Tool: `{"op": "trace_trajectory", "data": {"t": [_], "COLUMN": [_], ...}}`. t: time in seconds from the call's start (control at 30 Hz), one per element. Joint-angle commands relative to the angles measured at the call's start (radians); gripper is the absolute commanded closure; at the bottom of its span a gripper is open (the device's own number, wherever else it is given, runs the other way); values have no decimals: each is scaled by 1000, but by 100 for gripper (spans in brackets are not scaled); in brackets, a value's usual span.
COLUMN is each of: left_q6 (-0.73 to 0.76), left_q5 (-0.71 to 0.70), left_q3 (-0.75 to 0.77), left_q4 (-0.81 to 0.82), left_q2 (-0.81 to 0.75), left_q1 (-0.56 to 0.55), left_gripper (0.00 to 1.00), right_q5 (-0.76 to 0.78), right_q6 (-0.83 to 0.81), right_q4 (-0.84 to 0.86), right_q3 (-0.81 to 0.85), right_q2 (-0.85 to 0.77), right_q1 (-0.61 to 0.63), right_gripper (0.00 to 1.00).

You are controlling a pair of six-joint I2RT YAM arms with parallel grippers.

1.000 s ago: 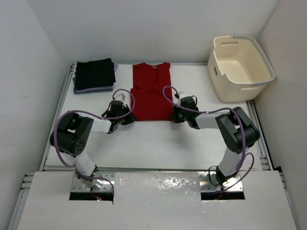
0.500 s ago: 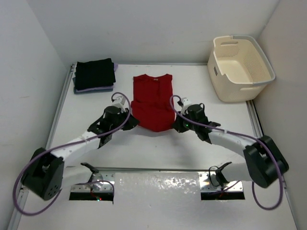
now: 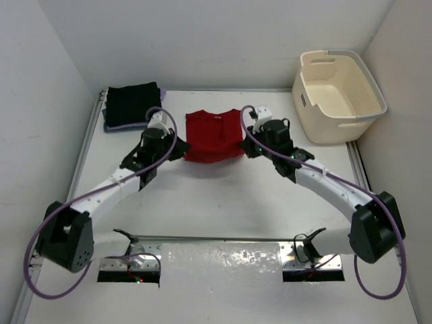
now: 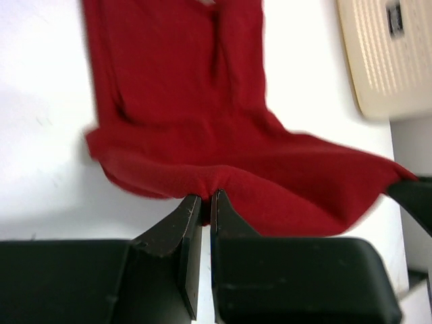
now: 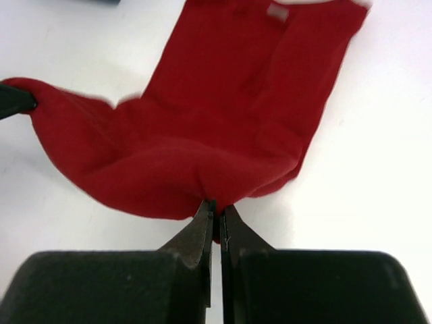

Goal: Fold and stack the t-shirts
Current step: Grab one side of the 2/3 rectangular tshirt with both arms, then fold the long partially folded tshirt into a neat square

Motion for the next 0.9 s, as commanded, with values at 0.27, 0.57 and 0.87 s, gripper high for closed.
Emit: {"op": "trace_trajectory", "data": {"t": [0.27,0.57,0.87], "left_q6": [55,117,98], "left_q5": [53,83,146], "left_q3": [362,647,830], "left_q4": [95,103,101], "left_q2": [337,598,837], "left_q1": [126,167,198], "left_gripper": [100,100,100], "right_q5": [61,26,-72], "right_q6": [-80,-109,-107], "right_q4": [2,40,205], "right_q3": [383,558,716], "right_q2": [290,491,753], "right_q1": [-114,-186,-218], "right_gripper": [100,100,100]}}
